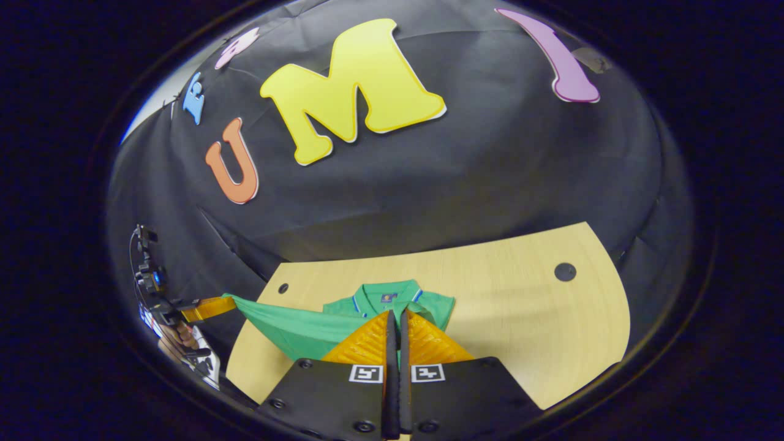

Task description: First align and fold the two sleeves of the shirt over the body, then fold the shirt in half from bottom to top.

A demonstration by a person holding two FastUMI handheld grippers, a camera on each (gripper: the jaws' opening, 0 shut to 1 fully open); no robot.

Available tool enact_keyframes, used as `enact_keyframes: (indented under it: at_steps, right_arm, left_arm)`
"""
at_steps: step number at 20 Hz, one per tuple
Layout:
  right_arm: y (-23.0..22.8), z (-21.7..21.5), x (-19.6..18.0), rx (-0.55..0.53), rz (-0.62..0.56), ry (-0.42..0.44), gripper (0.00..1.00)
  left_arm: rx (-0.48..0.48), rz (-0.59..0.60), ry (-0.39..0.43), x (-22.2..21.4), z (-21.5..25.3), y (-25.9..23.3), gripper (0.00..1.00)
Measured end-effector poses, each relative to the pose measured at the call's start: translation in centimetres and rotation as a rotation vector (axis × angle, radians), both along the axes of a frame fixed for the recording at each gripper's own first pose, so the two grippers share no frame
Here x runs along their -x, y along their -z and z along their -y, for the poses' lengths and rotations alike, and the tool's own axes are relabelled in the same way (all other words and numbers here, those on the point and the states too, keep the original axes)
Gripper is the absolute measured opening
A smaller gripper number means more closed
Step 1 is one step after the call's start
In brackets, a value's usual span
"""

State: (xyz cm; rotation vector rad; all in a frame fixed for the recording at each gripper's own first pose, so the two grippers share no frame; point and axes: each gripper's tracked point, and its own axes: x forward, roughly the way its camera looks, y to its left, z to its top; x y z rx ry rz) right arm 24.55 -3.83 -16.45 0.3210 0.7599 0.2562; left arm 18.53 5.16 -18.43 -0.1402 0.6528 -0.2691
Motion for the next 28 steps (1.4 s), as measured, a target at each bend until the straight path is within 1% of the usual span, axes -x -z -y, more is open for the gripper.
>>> enact_keyframes:
  at_steps: [2,6,9,12,14,18,21,23,24,25,26,27,28]
  right_arm:
    - [1.9,-0.3,-2.1,0.023,0.011,-0.016,0.02]
    - [7.0,-0.4,-5.4,0.058,-0.013,-0.029,0.02]
    - [11.0,-0.1,-8.1,0.079,-0.021,-0.026,0.02]
    - [15.6,-0.4,-9.7,0.086,-0.057,-0.024,0.02]
    - [18.0,-0.4,-10.5,0.111,-0.072,-0.022,0.02]
    - [21.3,0.1,-12.1,0.192,-0.081,0.011,0.02]
    - [22.7,0.0,-12.1,0.250,-0.098,0.003,0.02]
    - [22.9,-0.2,-12.0,0.264,-0.107,0.018,0.04]
    - [22.8,-0.3,-12.1,0.262,-0.106,0.023,0.04]
    - [22.6,-0.4,-12.2,0.261,-0.098,0.025,0.07]
    - [22.1,-0.2,-12.1,0.266,-0.089,0.027,0.02]
    - [21.8,-0.4,-11.9,0.259,-0.079,0.025,0.12]
    - [21.3,-0.3,-11.6,0.267,-0.076,0.037,0.20]
  left_arm:
    - [0.010,0.010,-0.017,-2.5,0.0,1.6,0.03]
    - [0.020,0.003,-0.039,-6.5,0.4,6.5,0.04]
    - [0.017,-0.026,-0.051,-8.9,0.3,10.9,0.03]
    - [0.007,-0.043,-0.060,-10.8,0.3,14.8,0.03]
    - [-0.003,-0.054,-0.060,-11.7,0.1,16.9,0.03]
    - [-0.047,-0.120,-0.059,-12.1,-0.5,21.6,0.03]
    - [-0.079,-0.119,-0.073,-12.6,-0.9,22.6,0.04]
    - [-0.086,-0.109,-0.089,-12.9,-1.0,22.7,0.08]
    - [-0.092,-0.110,-0.101,-12.9,-1.0,22.8,0.12]
    - [-0.085,-0.115,-0.100,-12.6,-0.9,22.7,0.13]
    - [-0.087,-0.113,-0.105,-12.4,-0.9,22.4,0.19]
    - [-0.095,-0.104,-0.111,-12.3,-1.2,22.0,0.25]
    - [-0.098,-0.091,-0.117,-12.0,-1.2,21.4,0.31]
